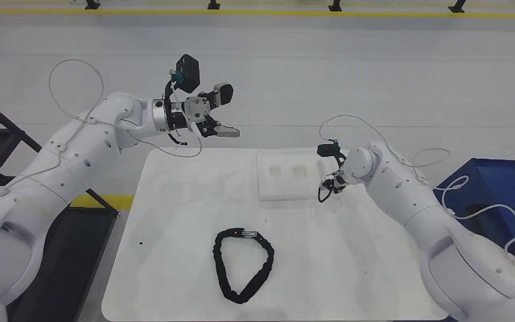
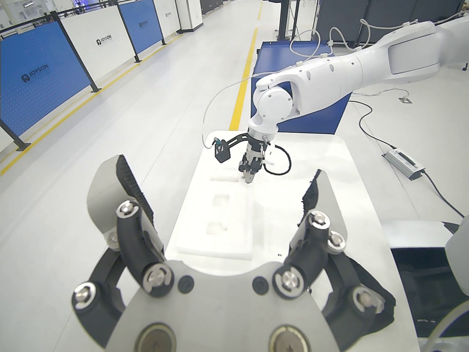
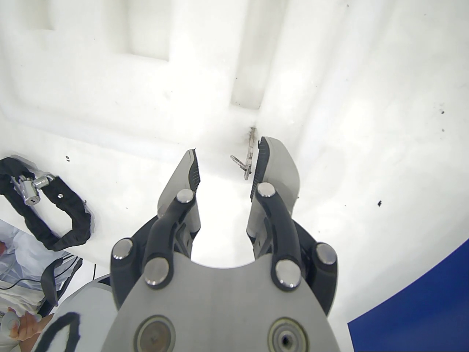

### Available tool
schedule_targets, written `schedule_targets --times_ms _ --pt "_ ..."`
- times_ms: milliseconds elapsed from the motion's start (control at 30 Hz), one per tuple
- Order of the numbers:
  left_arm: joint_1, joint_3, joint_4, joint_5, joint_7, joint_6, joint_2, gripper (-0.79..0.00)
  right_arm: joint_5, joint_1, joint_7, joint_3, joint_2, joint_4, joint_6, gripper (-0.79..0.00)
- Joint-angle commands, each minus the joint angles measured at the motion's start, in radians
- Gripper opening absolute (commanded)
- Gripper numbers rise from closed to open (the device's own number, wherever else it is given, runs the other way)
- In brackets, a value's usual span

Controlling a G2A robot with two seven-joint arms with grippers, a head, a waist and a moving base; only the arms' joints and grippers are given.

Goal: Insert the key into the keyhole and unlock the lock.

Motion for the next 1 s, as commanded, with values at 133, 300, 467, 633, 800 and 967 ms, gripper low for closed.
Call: schedule_targets --times_ms 133,300,467,633,800,967 --pt "0.0 0.0 0.0 0.0 0.0 0.0 0.0 0.0 -0.013 -0.002 -0.013 0.008 -0.013 0.028 0.031 -0.56" --pt "0.0 0.0 0.0 0.0 0.0 0.0 0.0 0.0 -0.032 -0.002 -0.014 0.008 -0.026 0.053 0.049 -0.622" --pt "0.0 0.0 0.0 0.0 0.0 0.0 0.0 0.0 -0.046 -0.001 -0.025 0.012 -0.039 0.078 0.059 -0.696" --pt "0.0 0.0 0.0 0.0 0.0 0.0 0.0 0.0 -0.061 0.002 -0.032 0.016 -0.05 0.095 0.063 -0.785" --pt "0.0 0.0 0.0 0.0 0.0 0.0 0.0 0.0 -0.075 0.011 -0.018 0.021 -0.059 0.099 0.067 -0.785" --pt "0.0 0.0 0.0 0.0 0.0 0.0 0.0 0.0 -0.087 0.023 0.001 0.032 -0.062 0.083 0.071 -0.785"
